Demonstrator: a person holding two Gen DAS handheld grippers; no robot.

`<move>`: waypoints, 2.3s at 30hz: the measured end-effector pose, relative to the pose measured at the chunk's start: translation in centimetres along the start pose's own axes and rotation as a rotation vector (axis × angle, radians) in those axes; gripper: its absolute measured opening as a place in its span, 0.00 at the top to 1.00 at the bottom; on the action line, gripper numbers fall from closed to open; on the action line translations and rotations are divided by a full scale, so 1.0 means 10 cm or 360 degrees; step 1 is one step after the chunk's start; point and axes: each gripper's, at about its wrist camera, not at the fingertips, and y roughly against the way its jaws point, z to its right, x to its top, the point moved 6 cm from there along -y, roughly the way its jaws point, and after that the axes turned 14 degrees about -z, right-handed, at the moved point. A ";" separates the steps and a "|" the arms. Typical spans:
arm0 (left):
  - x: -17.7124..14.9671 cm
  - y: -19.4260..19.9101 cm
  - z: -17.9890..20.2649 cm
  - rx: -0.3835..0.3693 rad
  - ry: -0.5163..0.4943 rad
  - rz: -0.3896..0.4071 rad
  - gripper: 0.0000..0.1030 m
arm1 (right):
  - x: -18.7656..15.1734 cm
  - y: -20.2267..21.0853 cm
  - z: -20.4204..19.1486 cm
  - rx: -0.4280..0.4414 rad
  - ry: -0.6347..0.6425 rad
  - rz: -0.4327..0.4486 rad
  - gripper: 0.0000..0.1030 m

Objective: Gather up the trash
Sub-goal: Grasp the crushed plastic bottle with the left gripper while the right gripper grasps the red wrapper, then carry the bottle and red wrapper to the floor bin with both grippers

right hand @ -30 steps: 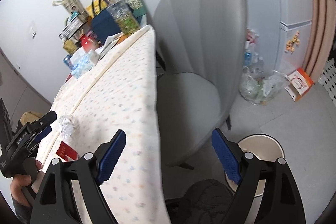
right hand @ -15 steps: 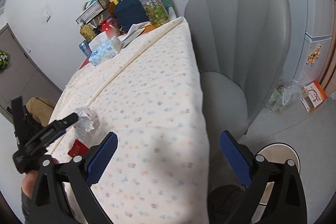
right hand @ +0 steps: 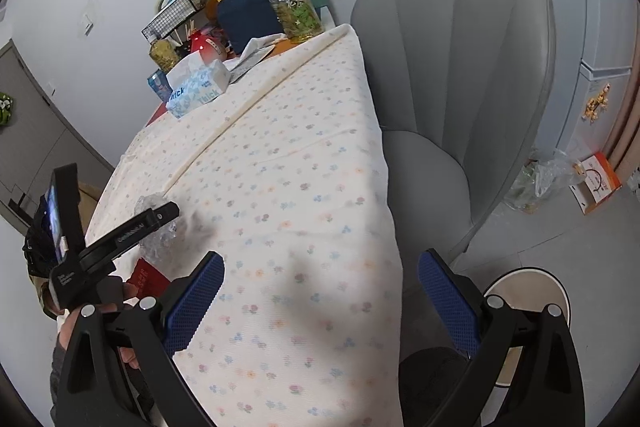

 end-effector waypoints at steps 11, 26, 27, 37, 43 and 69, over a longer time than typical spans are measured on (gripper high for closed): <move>-0.09 0.25 -0.21 -0.0049 0.0047 0.0059 0.23 | -0.07 -0.13 -0.22 0.0060 0.0056 -0.0050 0.07; -0.37 0.68 -0.98 -0.0024 0.0205 0.0159 0.23 | -0.42 -0.60 -1.16 0.0227 0.0344 -0.0307 0.24; -0.38 0.69 -1.01 -0.0023 0.0209 0.0159 0.23 | -0.44 -0.63 -1.20 0.0230 0.0352 -0.0321 0.27; -0.57 0.74 -1.36 -0.0016 0.0278 0.0158 0.23 | -0.53 -0.90 -1.52 0.0274 0.0389 -0.0418 0.40; -0.55 0.83 -1.41 -0.0030 0.0290 0.0188 0.23 | -0.47 -0.89 -1.54 0.0255 0.0380 -0.0395 0.64; -0.40 0.83 0.58 -0.0272 -0.0222 0.0177 0.23 | -0.17 0.16 -0.11 0.0115 0.0072 -0.0052 0.91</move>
